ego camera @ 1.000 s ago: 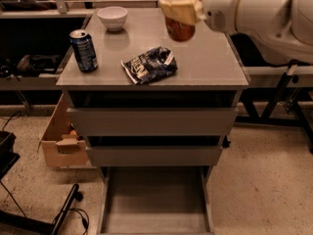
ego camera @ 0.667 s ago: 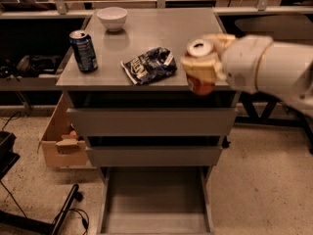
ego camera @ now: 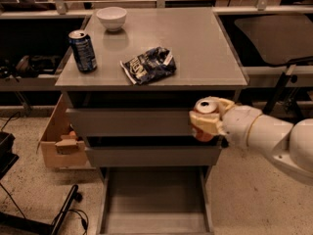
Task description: Place coke can into bottom drawer
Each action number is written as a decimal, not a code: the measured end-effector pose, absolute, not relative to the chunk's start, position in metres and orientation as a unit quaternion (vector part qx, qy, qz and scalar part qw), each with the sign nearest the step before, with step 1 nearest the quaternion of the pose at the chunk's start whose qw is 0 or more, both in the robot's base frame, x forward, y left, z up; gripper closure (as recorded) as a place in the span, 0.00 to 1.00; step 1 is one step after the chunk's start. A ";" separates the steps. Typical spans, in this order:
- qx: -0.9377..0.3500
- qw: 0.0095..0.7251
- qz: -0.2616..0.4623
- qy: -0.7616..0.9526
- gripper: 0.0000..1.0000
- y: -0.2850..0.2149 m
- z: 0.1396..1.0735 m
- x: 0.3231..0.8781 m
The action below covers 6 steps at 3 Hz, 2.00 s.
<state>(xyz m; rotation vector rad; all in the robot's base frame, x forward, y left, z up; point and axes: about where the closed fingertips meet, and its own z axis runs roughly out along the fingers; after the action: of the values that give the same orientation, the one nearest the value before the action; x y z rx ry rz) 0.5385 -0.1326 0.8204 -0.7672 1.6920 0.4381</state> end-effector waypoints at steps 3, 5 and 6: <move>-0.333 0.565 0.216 0.723 1.00 -0.114 0.769 0.538; -0.359 0.503 0.243 0.747 1.00 -0.086 0.604 0.479; -0.372 0.482 0.257 0.750 1.00 -0.060 0.509 0.474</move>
Offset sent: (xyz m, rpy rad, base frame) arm 0.0047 0.0113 -0.0168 0.0319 -0.0204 0.0342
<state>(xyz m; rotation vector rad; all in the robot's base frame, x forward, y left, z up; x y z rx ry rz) 0.4737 -0.0598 0.5086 -0.9074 1.8289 0.6270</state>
